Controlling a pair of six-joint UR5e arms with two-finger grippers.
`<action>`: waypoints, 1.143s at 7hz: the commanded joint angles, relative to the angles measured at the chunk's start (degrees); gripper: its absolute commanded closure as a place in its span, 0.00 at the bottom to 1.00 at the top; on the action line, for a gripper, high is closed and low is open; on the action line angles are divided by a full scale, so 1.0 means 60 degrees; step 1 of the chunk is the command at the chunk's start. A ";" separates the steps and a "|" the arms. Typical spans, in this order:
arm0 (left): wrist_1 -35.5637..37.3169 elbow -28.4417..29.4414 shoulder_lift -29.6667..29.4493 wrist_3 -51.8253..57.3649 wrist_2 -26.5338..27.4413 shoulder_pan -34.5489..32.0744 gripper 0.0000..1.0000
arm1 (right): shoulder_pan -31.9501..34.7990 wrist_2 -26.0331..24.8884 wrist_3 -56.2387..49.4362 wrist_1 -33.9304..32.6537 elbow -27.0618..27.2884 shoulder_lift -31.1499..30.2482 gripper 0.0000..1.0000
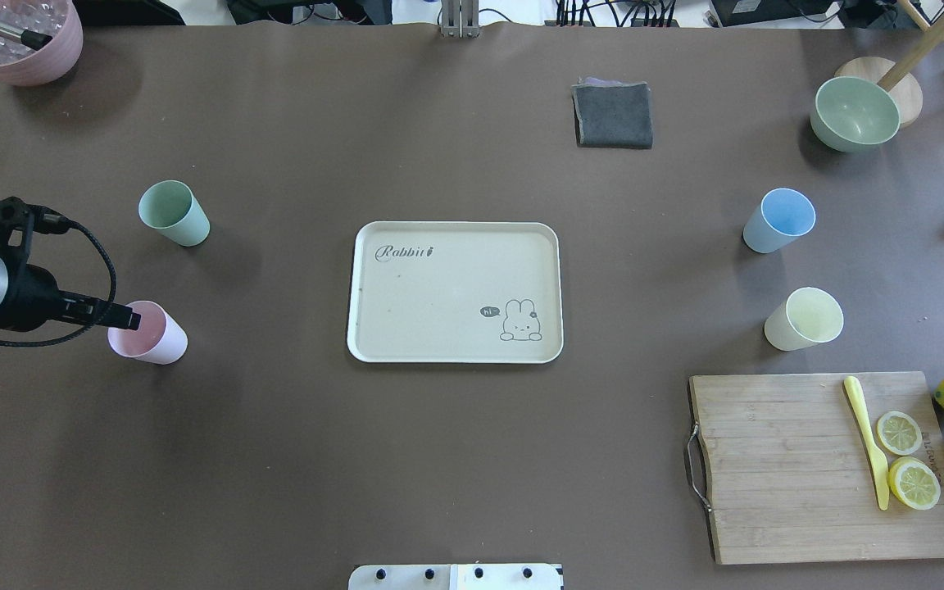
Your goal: Place all cups on tray
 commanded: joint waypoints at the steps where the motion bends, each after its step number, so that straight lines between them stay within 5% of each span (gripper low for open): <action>1: 0.0021 0.0301 0.0007 0.0005 0.0340 0.0300 0.96 | -0.0004 -0.0006 -0.0007 0.0000 -0.0006 0.0005 0.01; 4: 0.0065 -0.0104 -0.0066 0.0020 0.0430 0.0315 1.00 | -0.0004 -0.0006 -0.0021 0.0000 -0.0006 -0.0010 0.01; 6: 0.1330 -0.0908 -0.0589 -0.0082 0.0094 0.0286 1.00 | -0.0004 -0.0006 -0.0021 0.0000 -0.0006 -0.0024 0.01; 8: 0.4210 -0.0884 -0.3347 -0.1437 0.0150 0.0634 1.00 | -0.0004 -0.0006 -0.0007 0.0000 -0.0006 -0.0024 0.01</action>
